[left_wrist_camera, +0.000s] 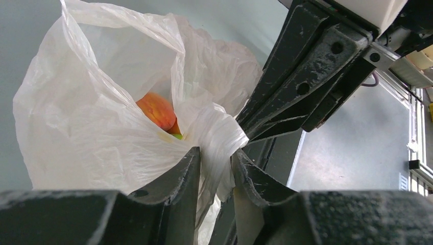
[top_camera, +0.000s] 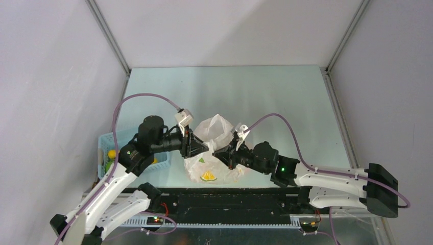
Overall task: Place the fake fruits into the plastic bag and tie a complex knot
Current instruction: Tie the plastic bag at the center of the board.
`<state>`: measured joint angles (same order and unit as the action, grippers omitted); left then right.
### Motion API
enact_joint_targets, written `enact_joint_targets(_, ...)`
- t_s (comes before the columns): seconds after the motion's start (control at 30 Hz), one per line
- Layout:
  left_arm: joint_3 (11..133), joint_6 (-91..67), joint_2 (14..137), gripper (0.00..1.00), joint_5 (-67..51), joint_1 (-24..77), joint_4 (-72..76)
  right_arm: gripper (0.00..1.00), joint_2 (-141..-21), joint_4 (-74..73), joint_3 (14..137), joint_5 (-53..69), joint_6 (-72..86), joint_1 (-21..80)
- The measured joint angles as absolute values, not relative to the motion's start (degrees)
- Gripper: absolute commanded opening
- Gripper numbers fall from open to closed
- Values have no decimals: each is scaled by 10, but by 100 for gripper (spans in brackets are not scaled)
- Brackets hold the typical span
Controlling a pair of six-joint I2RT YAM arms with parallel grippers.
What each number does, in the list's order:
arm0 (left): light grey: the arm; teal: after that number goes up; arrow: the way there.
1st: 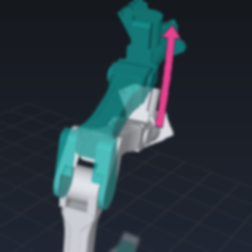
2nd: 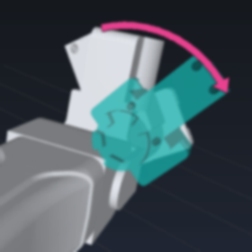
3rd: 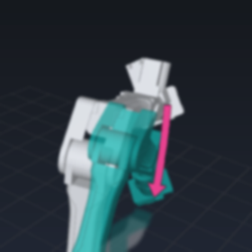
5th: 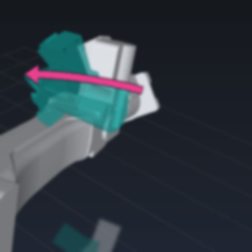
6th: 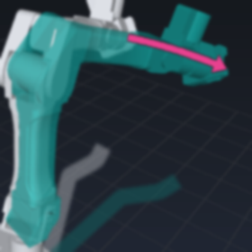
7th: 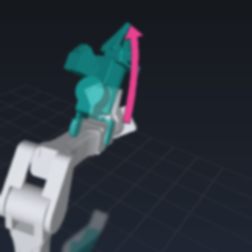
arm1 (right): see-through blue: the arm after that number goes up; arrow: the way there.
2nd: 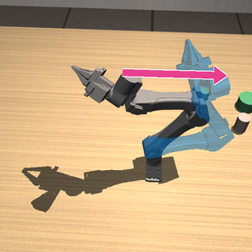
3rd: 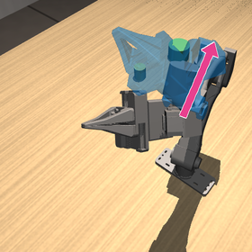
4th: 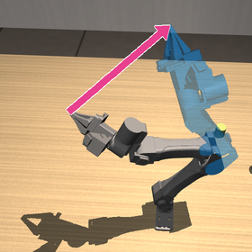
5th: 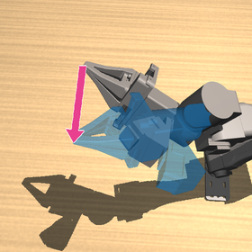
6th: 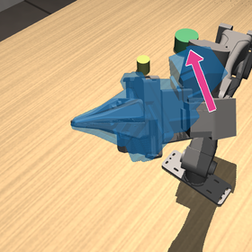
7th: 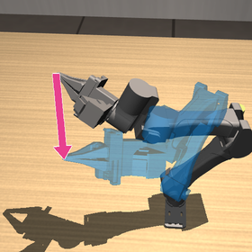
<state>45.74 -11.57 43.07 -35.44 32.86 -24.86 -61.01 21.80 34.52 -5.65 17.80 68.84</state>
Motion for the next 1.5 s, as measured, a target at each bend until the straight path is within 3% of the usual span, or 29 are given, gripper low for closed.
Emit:
enact_joint_targets(0.3, 457, -120, 431, 36, -368, 324, -245, 0, -616, 225, 335, -49, 185, 679)
enact_joint_targets(0.77, 457, -125, 445, 52, -373, 322, -232, 0, -624, 230, 335, -47, 184, 677)
enact_joint_targets(1.1, 455, -127, 468, 54, -374, 322, -219, 0, -625, 231, 335, -47, 184, 677)
enact_joint_targets(1.23, 446, -136, 474, 42, -376, 322, -207, 0, -630, 231, 335, -47, 183, 677)
enact_joint_targets(1.4, 446, -146, 485, 15, -377, 322, -196, 0, -632, 230, 335, -49, 180, 677)
enact_joint_targets(1.5, 444, -145, 487, 5, -376, 322, -189, 0, -632, 230, 335, -55, 178, 678)
